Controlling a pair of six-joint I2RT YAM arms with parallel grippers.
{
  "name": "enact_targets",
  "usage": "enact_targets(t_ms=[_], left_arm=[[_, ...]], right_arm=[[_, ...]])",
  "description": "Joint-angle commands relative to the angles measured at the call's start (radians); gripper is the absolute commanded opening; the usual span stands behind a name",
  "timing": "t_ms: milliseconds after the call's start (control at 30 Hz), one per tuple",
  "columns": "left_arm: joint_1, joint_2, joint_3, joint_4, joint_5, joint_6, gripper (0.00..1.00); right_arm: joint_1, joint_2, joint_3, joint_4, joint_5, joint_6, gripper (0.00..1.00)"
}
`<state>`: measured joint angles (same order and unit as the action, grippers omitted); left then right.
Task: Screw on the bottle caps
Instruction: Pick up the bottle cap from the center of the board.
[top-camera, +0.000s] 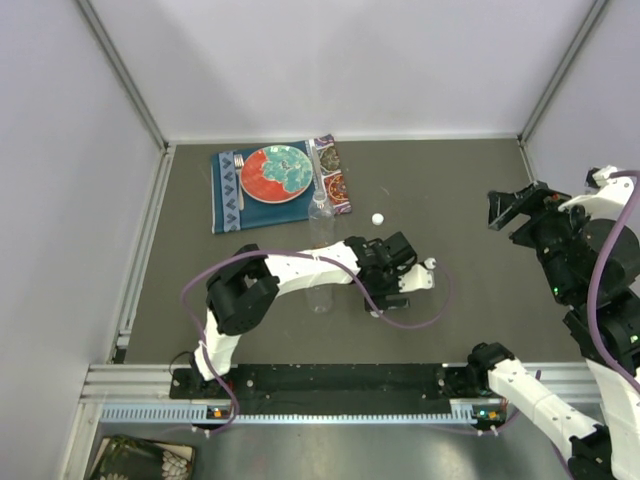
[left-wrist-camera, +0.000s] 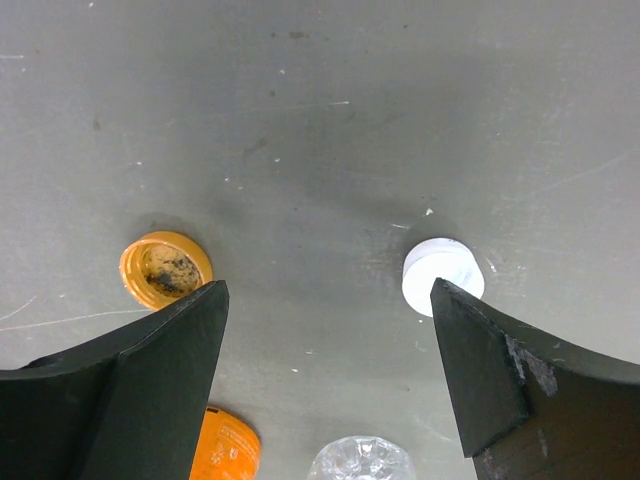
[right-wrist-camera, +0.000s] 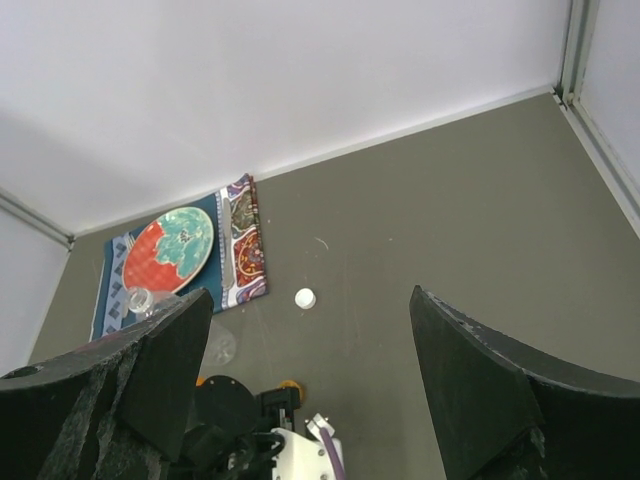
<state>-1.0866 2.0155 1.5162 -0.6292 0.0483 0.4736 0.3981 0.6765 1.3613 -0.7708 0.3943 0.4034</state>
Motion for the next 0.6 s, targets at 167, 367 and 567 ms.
enact_targets(t_ms=[167,367,567], left_arm=[[-0.012,0.023,-0.013,0.045,0.007,-0.001,0.88],[-0.010,0.031,-0.027,0.060,-0.005,0.011,0.81],[-0.015,0.046,-0.025,0.068,-0.011,0.010,0.76]], right_arm=[[-0.004,0.005,-0.010,0.042,-0.012,0.011,0.81],[-0.004,0.002,-0.008,0.044,-0.017,0.011,0.81],[-0.005,0.009,-0.005,0.050,-0.018,0.011,0.81]])
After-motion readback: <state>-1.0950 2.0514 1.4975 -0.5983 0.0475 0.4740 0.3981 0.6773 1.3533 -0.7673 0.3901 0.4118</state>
